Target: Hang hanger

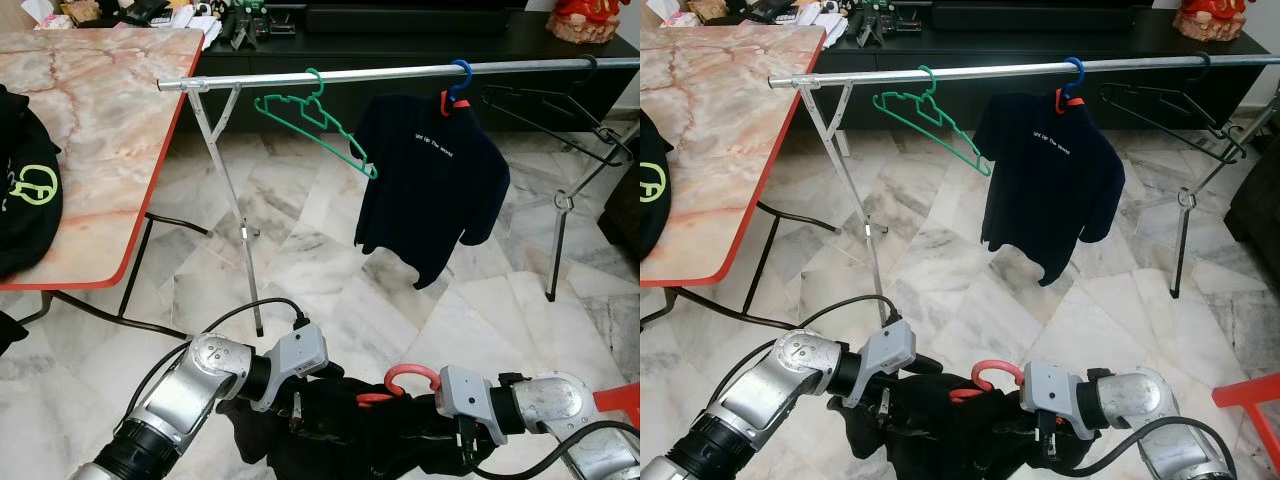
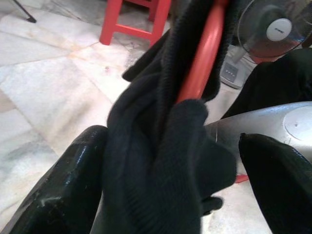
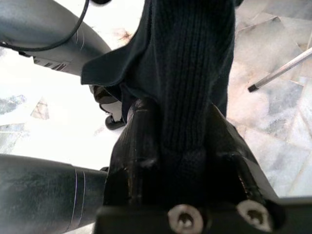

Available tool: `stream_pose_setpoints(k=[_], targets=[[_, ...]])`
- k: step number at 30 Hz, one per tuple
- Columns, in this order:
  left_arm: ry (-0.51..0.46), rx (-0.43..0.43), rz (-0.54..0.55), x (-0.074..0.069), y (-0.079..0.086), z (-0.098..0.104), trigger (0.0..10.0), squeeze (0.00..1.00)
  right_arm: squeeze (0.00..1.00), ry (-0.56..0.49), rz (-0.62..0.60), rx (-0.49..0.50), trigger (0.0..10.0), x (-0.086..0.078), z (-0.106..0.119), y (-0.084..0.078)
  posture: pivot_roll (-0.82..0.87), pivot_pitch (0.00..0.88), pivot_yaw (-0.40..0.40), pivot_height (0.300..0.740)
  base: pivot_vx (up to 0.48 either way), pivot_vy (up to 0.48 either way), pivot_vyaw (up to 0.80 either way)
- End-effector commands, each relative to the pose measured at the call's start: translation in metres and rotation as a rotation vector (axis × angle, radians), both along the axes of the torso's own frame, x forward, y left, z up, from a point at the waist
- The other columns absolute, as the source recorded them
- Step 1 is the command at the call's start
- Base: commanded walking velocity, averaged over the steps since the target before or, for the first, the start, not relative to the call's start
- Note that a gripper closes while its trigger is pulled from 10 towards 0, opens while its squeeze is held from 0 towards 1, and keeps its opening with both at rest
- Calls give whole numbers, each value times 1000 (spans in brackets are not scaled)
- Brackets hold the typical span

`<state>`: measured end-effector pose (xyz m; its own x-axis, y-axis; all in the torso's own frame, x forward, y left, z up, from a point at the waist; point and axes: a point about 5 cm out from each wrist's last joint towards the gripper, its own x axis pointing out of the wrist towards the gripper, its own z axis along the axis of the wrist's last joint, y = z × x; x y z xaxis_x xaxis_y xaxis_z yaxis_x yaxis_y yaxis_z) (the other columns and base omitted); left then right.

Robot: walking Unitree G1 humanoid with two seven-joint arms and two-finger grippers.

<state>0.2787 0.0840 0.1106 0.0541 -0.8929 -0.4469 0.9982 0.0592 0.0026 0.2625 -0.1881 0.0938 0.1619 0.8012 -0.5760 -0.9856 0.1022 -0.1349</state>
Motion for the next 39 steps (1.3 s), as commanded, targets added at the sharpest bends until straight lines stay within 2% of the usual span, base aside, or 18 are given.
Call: stream_pose_setpoints(k=[1, 7, 8, 9, 10, 11, 12, 16, 28, 34, 39], targets=[[0, 9, -50, -6, -6, -2, 10000, 0, 0, -39, 33, 60, 0, 0, 10, 9, -88, 201, -2, 740, 0, 0, 0], [-17, 23, -39, -6, -9, -5, 10000, 0, 0, -52, 13, 67, 0, 4, 12, 11, -86, 193, 2, 740, 0, 0, 0], [-20, 16, -24, -5, -10, -5, 5412, 0, 0, -52, 13, 68, 0, 4, 12, 12, -88, 190, 4, 740, 0, 0, 0], [-21, 11, -14, -5, -10, -5, 5412, 0, 0, -51, 14, 68, 0, 4, 12, 12, -88, 190, 4, 740, 0, 0, 0], [-22, 4, -3, -4, -11, -5, 980, 0, 0, -50, 15, 69, 0, 3, 12, 13, -83, 189, 3, 740, 0, 0, 0], [-22, 4, -3, -4, -11, -5, 980, 0, 0, -50, 15, 69, 0, 3, 12, 13, -83, 189, 3, 740, 0, 0, 0], [-26, 6, -1, -4, -11, -5, 0, 0, 0, -49, 15, 71, 0, 3, 12, 13, -83, 188, 4, 740, 0, 0, 0], [-41, 44, -16, -5, -11, -7, 0, 0, 0, -49, 20, 79, 0, 5, 13, 18, -79, 195, 7, 740, 0, 0, 0], [-54, 77, -51, -5, -16, -9, 0, 0, 0, -52, 28, 83, 0, 6, 16, 19, -79, 212, 7, 740, 0, 0, 0], [-103, 153, -63, -1, -16, -11, 0, 0, 0, -51, 33, 77, 0, 8, 17, 20, -76, 221, 4, 740, 0, 0, 0], [-99, 145, -61, -1, -17, -11, 0, 0, 0, -54, 37, 78, 0, 9, 19, 21, -75, 222, 4, 740, 0, 0, 0]])
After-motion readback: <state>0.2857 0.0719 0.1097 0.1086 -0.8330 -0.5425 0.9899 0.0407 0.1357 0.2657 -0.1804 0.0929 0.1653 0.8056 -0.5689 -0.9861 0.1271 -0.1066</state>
